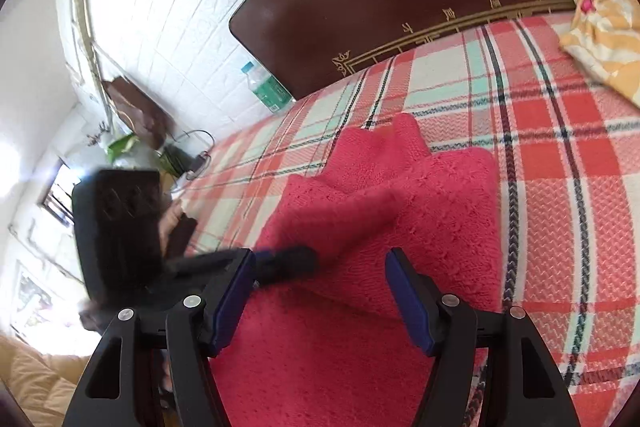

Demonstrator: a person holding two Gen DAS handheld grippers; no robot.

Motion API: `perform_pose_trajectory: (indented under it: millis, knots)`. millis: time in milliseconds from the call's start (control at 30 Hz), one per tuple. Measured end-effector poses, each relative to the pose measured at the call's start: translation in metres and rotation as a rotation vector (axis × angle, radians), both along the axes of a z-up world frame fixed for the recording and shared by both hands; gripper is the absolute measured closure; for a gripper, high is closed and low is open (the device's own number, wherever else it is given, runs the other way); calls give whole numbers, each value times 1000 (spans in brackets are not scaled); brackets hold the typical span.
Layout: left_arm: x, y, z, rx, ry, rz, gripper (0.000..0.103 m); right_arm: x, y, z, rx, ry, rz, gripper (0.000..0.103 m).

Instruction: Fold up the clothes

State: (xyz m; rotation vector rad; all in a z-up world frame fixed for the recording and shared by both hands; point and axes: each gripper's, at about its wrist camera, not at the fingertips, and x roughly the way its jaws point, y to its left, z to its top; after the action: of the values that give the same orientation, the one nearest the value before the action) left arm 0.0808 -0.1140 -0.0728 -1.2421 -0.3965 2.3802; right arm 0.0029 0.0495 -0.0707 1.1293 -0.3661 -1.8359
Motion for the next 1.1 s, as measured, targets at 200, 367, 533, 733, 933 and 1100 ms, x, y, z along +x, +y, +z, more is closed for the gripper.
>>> perform_pose_trajectory:
  millis: [200, 367, 533, 733, 933, 1100]
  knots:
    - [25, -25, 5, -5, 22, 72, 52, -6, -2, -15, 5, -42, -19, 34]
    - [48, -67, 13, 38, 18, 164, 47, 0, -12, -8, 116, 47, 15, 53]
    - [80, -110, -2, 89, -102, 214, 26, 18, 38, 1, 44, 33, -2, 42]
    - [111, -99, -22, 178, -194, 88, 23, 68, 89, -18, 62, -76, 45, 41]
    - [117, -61, -27, 194, -211, -37, 23, 105, 61, -37, 22, -103, 163, 41]
    - [106, -53, -30, 250, -290, -47, 62, 107, 34, -37, -37, -90, 174, 63]
